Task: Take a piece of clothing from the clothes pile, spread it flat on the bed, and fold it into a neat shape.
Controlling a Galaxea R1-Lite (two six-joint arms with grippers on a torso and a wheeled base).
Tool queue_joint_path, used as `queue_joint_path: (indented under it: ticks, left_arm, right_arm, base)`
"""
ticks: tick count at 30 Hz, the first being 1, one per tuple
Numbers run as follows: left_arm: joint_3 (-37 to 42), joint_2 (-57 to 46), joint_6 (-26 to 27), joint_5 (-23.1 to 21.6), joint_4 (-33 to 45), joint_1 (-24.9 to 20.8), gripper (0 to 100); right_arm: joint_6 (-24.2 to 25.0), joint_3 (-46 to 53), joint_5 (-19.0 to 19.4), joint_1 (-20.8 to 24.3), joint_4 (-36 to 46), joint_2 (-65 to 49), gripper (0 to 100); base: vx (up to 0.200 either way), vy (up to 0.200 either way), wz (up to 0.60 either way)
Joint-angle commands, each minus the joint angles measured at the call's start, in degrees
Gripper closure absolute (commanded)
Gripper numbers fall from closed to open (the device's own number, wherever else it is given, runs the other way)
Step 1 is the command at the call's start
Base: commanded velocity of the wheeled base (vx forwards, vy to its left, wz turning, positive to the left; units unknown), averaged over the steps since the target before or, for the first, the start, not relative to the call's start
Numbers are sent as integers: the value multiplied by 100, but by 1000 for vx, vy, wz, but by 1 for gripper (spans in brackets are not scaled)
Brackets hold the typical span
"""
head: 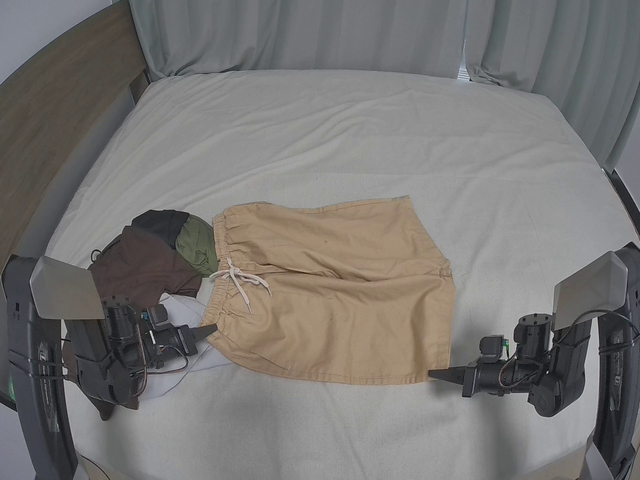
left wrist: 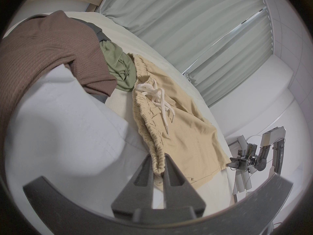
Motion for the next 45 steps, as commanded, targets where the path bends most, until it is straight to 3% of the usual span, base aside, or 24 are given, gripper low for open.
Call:
queue_joint_path:
  ticks: [1, 7, 26, 33, 45]
  left_arm:
    - [62, -48, 8, -3, -142, -29, 100]
    - [484, -312, 43, -38, -265, -116, 100]
    - [1776, -909, 192, -90, -265, -134, 100]
    - [2365, -856, 913, -108, -265, -20, 100]
    - [2910, -892, 1229, -108, -265, 86, 100]
  right_arm:
    - [-1, 111, -97, 3, 1, -65, 100]
    - [-124, 357, -343, 12, -8, -118, 100]
    - [-712, 1254, -343, -225, 1, -320, 100]
    - [-748, 1570, -351, -217, 1, -628, 100]
    - [-1011, 1773, -334, -269, 18, -689, 100]
  base:
    - [0, 0, 0]
    - [0, 0, 0]
    - [0, 0, 0]
    - [0, 0, 0]
    - [0, 0, 0]
